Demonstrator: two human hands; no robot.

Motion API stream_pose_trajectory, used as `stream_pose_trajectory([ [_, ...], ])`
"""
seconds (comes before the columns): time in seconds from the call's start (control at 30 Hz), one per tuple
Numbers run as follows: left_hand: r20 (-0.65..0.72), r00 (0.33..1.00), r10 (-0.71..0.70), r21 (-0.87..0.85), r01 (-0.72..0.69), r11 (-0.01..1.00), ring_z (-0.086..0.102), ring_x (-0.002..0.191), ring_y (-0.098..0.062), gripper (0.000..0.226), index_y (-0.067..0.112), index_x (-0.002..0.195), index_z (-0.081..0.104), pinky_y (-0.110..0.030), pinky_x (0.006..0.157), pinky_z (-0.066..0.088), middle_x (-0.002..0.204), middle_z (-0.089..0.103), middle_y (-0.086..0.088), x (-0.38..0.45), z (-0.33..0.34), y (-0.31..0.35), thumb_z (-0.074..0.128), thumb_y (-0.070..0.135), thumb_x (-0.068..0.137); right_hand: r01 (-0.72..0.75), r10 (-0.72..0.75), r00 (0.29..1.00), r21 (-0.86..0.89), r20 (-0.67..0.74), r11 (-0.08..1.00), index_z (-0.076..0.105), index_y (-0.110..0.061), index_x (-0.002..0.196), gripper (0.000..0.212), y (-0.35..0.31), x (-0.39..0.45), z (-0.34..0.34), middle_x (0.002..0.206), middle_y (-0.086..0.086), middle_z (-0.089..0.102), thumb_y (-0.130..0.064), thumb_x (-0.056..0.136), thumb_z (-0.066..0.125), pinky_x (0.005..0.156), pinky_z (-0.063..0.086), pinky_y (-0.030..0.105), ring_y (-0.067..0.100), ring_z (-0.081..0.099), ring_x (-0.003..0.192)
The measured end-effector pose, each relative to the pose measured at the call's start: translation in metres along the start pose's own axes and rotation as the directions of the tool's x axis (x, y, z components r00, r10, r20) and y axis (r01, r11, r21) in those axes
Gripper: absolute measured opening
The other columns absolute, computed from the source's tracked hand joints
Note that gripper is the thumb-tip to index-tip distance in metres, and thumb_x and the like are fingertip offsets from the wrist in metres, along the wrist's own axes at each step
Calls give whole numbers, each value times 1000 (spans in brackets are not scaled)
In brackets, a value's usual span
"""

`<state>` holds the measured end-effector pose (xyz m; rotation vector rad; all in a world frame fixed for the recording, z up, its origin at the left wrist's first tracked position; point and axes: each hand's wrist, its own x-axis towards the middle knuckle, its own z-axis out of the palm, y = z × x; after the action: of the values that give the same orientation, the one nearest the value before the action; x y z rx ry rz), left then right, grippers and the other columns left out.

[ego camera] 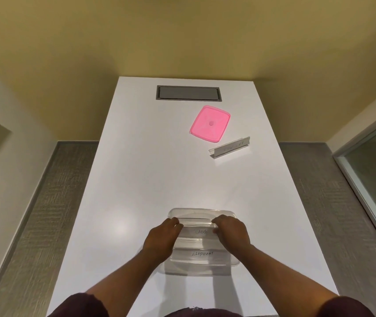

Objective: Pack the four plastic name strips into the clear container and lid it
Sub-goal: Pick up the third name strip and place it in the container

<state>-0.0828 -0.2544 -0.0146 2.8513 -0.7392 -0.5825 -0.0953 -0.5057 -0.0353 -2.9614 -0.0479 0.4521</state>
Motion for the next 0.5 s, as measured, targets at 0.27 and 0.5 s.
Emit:
stream_pose_trajectory([
  [0.27, 15, 1000, -21, 22, 21, 1000, 49, 122, -22, 58, 19, 137, 45, -42, 75, 55, 136, 46, 1, -5, 6, -8, 51, -3, 83, 73, -69, 996, -82, 53, 994, 61, -26, 128, 27, -7, 6, 3, 123, -4, 67, -28, 101, 54, 85, 55, 38, 25, 63, 114],
  [0.5, -28, 1000, -6, -14, 6, 1000, 51, 124, -24, 65, 20, 141, 42, -40, 83, 55, 144, 40, 1, -3, 10, -14, 52, -3, 82, 72, -66, 996, -104, 60, 992, 61, -21, 123, 23, -12, 9, 1, 114, 1, 67, -22, 101, 54, 77, 54, 39, 30, 63, 108],
])
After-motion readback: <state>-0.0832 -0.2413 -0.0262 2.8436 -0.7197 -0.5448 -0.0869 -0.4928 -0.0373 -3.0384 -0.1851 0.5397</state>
